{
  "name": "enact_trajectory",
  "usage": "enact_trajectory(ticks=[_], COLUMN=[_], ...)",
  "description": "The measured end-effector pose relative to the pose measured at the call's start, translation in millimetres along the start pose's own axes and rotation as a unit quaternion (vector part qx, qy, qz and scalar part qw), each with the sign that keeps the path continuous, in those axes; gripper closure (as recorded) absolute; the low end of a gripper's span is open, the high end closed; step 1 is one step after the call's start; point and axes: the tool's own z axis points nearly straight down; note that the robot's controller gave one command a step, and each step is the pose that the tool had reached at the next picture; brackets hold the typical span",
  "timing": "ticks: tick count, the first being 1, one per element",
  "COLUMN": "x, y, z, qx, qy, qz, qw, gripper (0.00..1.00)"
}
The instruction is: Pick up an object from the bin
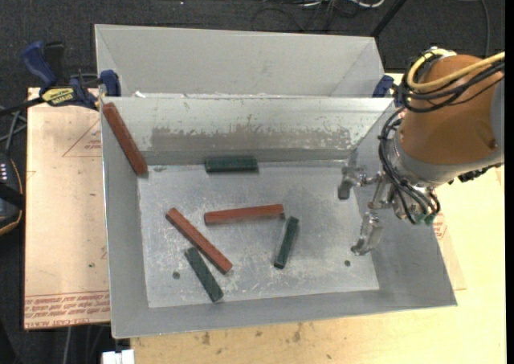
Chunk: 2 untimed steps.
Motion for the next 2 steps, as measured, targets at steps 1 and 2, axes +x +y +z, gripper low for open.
enact_trajectory(ticks=[1, 2], x=[-17.0, -10.3], y=[21, 41], z=[49, 106], qx=[0.0, 0.0], qy=[-0.0041, -0.0014], qz=[-0.003, -0.066], qw=[1.0, 0.9979], gripper=[0.0, 0.0])
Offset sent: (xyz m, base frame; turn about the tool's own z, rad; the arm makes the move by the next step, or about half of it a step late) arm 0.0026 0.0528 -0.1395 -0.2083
